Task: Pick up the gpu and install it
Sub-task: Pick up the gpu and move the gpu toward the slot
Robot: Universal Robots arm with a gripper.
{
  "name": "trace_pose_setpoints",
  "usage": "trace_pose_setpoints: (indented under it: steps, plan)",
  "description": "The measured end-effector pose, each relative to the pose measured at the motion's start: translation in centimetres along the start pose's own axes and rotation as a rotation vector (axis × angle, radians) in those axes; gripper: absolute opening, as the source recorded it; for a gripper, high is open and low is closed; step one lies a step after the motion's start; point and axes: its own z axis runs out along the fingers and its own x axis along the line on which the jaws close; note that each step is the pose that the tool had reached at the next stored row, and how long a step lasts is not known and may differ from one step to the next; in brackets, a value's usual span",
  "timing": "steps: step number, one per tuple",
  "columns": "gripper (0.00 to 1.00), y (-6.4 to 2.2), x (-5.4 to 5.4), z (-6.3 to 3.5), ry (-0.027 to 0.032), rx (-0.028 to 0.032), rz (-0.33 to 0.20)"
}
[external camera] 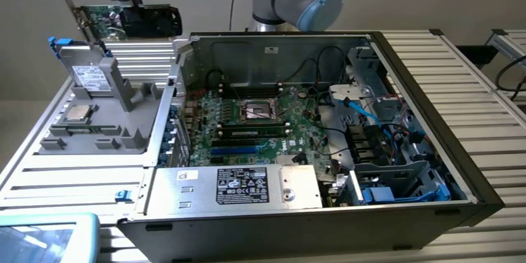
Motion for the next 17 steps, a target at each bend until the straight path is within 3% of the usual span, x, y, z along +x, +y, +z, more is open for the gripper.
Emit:
trace_pose_setpoints:
  steps: [17]
  plan:
    - [0.27, -7.72, 0.7, 0.31, 0.0000, 0.0000, 0.000]
